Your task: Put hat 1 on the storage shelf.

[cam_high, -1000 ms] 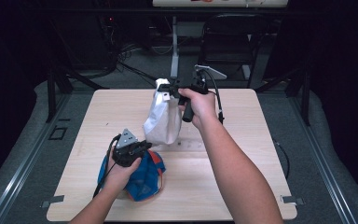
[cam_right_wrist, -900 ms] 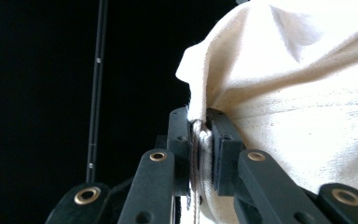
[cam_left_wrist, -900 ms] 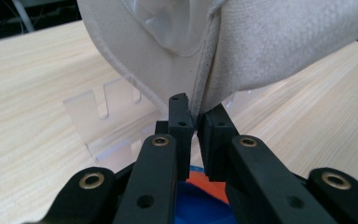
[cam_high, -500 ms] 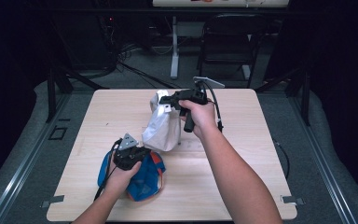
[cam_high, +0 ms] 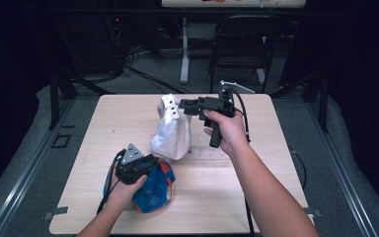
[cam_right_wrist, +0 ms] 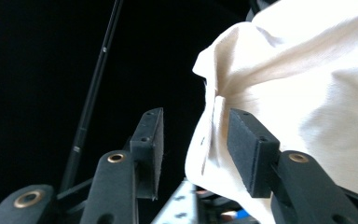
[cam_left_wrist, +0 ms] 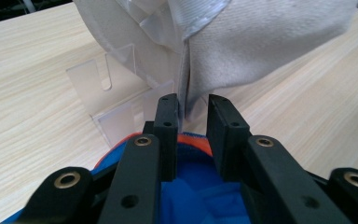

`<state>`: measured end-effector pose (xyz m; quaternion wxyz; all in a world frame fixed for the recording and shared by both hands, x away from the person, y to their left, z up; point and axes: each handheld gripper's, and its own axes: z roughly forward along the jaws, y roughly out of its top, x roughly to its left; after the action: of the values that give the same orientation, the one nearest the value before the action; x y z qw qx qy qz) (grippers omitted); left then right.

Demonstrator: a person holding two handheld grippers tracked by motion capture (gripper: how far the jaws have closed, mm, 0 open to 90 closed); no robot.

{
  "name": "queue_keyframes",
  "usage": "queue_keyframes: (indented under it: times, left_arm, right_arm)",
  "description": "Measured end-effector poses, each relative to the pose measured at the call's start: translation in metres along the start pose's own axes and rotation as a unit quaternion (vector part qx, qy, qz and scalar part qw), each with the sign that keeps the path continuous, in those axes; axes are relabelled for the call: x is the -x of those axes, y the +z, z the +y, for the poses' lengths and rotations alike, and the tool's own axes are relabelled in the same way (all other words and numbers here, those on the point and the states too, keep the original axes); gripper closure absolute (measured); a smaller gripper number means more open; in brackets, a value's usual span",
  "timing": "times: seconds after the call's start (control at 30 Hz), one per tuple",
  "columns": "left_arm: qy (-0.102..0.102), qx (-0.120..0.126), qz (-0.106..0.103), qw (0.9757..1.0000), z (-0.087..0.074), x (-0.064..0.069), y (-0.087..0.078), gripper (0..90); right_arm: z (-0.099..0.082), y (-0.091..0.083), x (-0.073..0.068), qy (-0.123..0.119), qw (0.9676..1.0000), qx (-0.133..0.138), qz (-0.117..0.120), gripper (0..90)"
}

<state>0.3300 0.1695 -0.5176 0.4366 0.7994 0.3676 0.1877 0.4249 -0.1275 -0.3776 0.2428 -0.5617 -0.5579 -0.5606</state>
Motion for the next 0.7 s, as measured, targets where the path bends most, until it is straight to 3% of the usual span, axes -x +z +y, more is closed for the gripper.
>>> queue_keyframes:
  times: [0.07, 0.2, 0.4, 0.47, 0.53, 0.7]
  left_arm:
    - [-0.001, 0.004, 0.000, 1.0000, -0.001, 0.000, -0.004, 73.8]
    - [-0.002, 0.005, -0.001, 1.0000, -0.005, -0.003, -0.014, 73.2]
    - [-0.006, 0.003, 0.009, 0.9999, -0.013, -0.009, -0.028, 72.7]
    - [-0.006, 0.003, 0.013, 0.9999, -0.016, -0.011, -0.032, 72.2]
    - [-0.005, 0.004, 0.017, 0.9998, -0.020, -0.013, -0.038, 71.6]
    - [-0.013, 0.004, 0.029, 0.9995, -0.029, -0.022, -0.050, 67.8]
  right_arm:
    - [-0.006, -0.007, 0.000, -0.032, 0.9994, 0.011, -0.003, 53.4]
    - [-0.019, -0.021, 0.001, -0.069, 0.9970, 0.034, 0.004, 47.2]
    - [-0.037, -0.034, 0.009, -0.101, 0.9917, 0.077, -0.019, 40.4]
    - [-0.044, -0.037, 0.014, -0.105, 0.9915, 0.074, -0.021, 38.1]
    - [-0.052, -0.038, 0.019, -0.121, 0.9889, 0.079, -0.037, 37.5]
    - [-0.071, -0.042, 0.034, -0.144, 0.9866, 0.048, -0.058, 37.4]
